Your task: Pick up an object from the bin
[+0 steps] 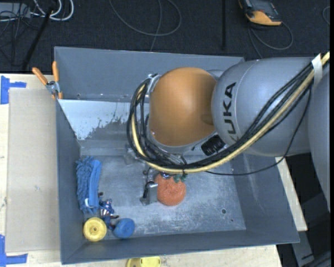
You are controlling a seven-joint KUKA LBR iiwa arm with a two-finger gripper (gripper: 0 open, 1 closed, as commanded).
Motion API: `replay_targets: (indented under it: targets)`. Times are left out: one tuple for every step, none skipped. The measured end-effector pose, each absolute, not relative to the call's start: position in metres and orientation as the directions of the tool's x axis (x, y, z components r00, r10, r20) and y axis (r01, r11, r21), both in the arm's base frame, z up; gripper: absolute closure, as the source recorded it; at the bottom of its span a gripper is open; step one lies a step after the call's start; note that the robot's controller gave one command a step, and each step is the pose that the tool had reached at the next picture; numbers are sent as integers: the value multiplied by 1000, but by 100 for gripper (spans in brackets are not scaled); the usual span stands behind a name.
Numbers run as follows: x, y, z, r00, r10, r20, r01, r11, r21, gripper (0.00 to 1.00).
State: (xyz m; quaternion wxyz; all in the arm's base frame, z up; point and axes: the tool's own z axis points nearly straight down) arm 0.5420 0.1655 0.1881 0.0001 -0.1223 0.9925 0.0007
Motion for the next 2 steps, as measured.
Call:
replay_targets:
  targets:
    - [534, 134, 158, -995, -96, 1, -96, 995, 0, 0]
    - [556, 127, 155, -967, -255, 1, -255, 967, 0, 0]
